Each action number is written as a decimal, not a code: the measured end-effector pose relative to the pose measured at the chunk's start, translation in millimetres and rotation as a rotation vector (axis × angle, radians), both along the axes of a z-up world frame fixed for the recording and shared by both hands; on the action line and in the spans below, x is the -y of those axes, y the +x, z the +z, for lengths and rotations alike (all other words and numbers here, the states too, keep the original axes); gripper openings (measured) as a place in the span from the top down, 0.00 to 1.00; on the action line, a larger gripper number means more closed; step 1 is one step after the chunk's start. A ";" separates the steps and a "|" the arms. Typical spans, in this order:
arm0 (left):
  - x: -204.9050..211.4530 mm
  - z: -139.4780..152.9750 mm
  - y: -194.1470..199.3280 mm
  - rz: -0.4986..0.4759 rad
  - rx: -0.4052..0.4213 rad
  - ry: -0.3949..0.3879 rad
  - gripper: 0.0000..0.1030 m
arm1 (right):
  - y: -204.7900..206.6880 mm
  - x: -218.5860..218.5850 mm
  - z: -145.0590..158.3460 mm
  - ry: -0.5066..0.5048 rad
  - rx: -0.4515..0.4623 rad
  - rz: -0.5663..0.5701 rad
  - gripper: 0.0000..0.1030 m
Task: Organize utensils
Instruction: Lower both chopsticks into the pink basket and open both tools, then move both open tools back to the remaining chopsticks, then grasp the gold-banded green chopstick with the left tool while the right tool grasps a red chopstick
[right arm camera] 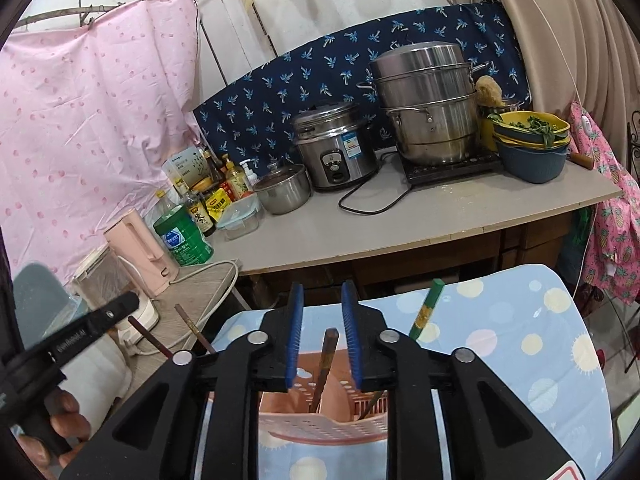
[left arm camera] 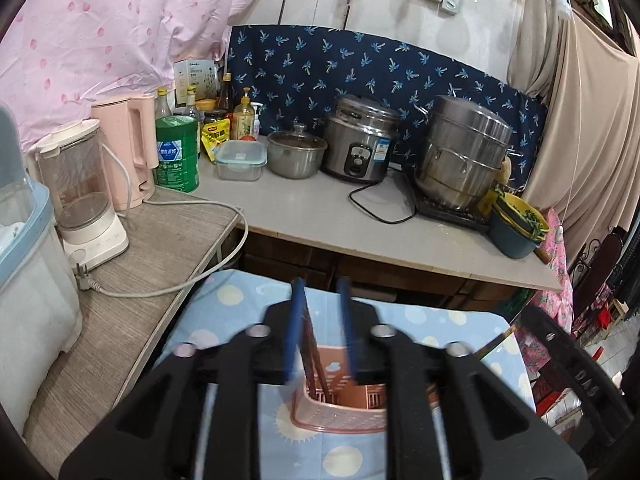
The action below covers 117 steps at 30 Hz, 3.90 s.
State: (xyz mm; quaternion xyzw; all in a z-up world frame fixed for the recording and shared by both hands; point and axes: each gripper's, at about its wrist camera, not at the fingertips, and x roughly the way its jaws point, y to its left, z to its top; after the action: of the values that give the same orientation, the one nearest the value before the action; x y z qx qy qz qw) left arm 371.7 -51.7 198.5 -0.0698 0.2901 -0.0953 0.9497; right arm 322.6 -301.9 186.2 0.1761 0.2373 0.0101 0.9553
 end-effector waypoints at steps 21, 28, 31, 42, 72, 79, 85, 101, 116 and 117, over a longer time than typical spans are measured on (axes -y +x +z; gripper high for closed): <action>-24.7 -5.5 -104.8 -0.007 0.006 -0.001 0.56 | -118.6 -10.3 10.6 0.016 0.030 0.041 0.66; -32.6 -22.1 -145.7 -0.009 -0.016 0.020 0.56 | -157.5 -19.2 -5.0 0.002 -0.004 0.049 0.66; -35.0 -32.9 -162.8 -0.013 -0.035 0.034 0.56 | -175.0 -24.0 -13.5 -0.008 -0.022 0.056 0.66; -47.2 -84.2 -215.6 -0.022 -0.128 0.088 0.56 | -233.7 -41.3 -64.9 -0.064 -0.126 0.085 0.66; -54.1 -198.2 -283.0 -0.070 -0.362 0.151 0.56 | -300.2 -69.1 -197.3 -0.105 -0.394 0.119 0.67; -54.1 -205.8 -289.9 -0.085 -0.379 0.131 0.56 | -303.8 -76.7 -207.2 -0.123 -0.416 0.135 0.78; -52.4 -206.7 -298.8 -0.108 -0.380 0.122 0.56 | -307.4 -84.0 -210.0 -0.173 -0.413 0.137 0.83; -44.7 -223.0 -307.3 -0.121 -0.402 0.147 0.56 | -311.1 -84.4 -212.6 -0.193 -0.399 0.129 0.87; -40.3 -225.9 -305.2 -0.107 -0.385 0.185 0.57 | -312.8 -84.3 -213.0 -0.193 -0.396 0.129 0.87; -40.0 -226.2 -305.1 -0.105 -0.382 0.189 0.57 | -312.9 -84.3 -213.0 -0.192 -0.395 0.129 0.87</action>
State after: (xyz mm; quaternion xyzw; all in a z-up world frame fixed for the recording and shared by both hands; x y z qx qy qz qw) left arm 66.6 -11.7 -27.7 0.0180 0.4755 -0.1021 0.8736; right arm 9.8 -217.6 -26.8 0.0675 0.4305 0.0136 0.8999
